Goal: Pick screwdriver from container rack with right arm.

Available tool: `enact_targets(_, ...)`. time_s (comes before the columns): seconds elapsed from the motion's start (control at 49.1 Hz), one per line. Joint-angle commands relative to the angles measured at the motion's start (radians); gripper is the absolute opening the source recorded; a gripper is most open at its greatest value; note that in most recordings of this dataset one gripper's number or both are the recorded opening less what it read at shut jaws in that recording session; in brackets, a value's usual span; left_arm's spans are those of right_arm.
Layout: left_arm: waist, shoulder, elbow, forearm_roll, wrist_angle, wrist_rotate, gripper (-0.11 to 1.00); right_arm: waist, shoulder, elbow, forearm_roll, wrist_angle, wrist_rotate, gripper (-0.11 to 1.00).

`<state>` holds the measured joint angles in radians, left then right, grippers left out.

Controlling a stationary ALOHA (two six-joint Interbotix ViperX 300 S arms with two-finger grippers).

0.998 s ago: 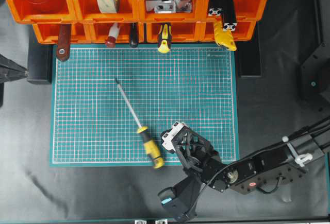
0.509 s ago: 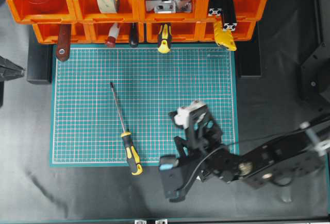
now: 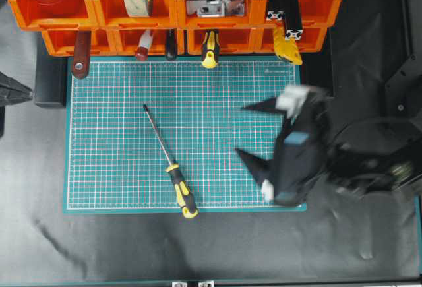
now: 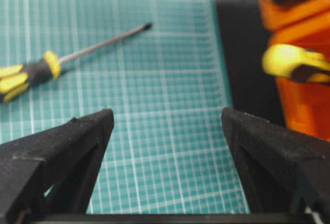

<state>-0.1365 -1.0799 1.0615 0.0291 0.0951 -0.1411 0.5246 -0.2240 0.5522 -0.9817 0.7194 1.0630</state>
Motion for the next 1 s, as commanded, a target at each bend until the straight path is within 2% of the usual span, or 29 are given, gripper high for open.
enact_targets(0.0,-0.003,0.006,-0.026,0.003,-0.005,-0.002,0.00,-0.017,-0.130,0.041,-0.040,-0.054,0.083,0.82)
enact_targets(0.143,-0.003,0.009,-0.025,0.003,-0.005,-0.002,0.00,-0.049,-0.281,0.152,-0.051,-0.132,0.206,0.82)
enact_targets(0.224,-0.003,0.011,-0.025,0.003,-0.005,-0.002,0.00,-0.066,-0.370,0.206,-0.063,-0.160,0.244,0.82)
enact_targets(0.367,-0.003,0.011,-0.026,0.003,-0.005,-0.002,0.00,-0.075,-0.525,0.284,-0.089,-0.179,0.249,0.81)
enact_targets(0.611,-0.002,0.011,-0.029,0.003,-0.003,-0.002,0.00,-0.084,-0.772,0.414,-0.094,-0.242,0.250,0.81)
enact_targets(0.794,0.000,0.009,-0.034,0.003,0.008,0.000,0.00,-0.084,-0.870,0.482,-0.092,-0.278,0.250,0.80)
enact_targets(0.978,0.008,0.005,-0.034,0.003,0.015,0.002,0.00,-0.086,-0.902,0.515,-0.094,-0.275,0.250,0.77)
